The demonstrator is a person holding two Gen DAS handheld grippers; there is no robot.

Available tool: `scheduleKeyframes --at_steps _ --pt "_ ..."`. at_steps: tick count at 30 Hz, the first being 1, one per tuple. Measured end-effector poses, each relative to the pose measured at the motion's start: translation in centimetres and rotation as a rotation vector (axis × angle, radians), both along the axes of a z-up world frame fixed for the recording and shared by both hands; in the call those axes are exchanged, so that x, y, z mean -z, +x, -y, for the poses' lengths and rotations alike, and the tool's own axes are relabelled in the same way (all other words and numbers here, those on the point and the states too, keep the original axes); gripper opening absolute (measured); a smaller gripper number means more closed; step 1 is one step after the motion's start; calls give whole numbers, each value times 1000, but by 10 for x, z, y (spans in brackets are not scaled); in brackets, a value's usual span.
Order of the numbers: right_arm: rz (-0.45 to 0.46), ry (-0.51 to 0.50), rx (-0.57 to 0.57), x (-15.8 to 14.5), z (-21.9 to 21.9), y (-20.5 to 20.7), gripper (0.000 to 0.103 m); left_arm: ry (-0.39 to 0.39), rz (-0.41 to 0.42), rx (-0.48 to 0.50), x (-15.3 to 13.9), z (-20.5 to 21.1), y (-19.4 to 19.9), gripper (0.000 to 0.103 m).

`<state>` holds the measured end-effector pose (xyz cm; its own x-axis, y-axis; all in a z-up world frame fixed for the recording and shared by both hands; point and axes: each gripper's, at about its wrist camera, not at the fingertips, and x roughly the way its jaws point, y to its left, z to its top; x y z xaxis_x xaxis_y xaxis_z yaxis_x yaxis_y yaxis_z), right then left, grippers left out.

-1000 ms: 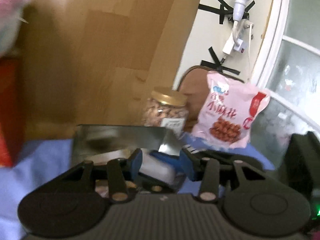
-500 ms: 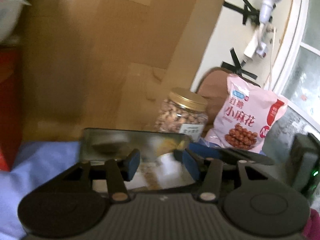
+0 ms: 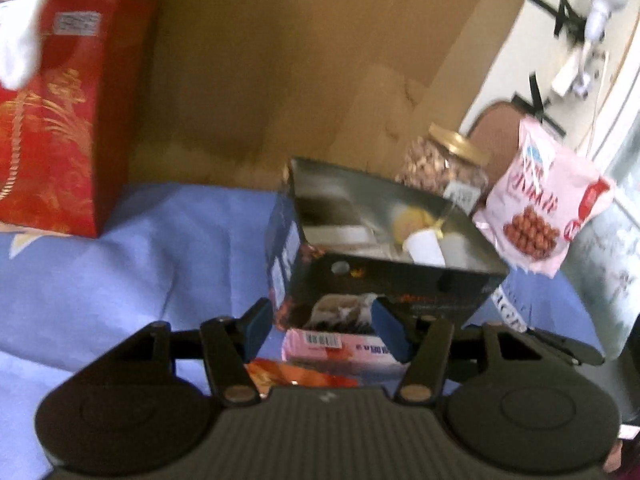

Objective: Organize snacks
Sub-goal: 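Grasp the pink bar package with the left gripper, then place the pink bar package into the black tin and release it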

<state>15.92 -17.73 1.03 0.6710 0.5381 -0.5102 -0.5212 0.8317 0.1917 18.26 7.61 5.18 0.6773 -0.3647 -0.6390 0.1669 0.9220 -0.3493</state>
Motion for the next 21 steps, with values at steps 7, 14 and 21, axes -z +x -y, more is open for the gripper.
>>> scheduleKeyframes --at_steps 7,14,21 --pt "-98 -8 -36 16 -10 11 47 105 -105 65 25 38 19 56" --pt "-53 13 -25 12 -3 -4 42 134 -64 35 11 52 7 56" --pt "147 -1 4 -22 5 -31 41 128 94 44 -38 60 -14 55"
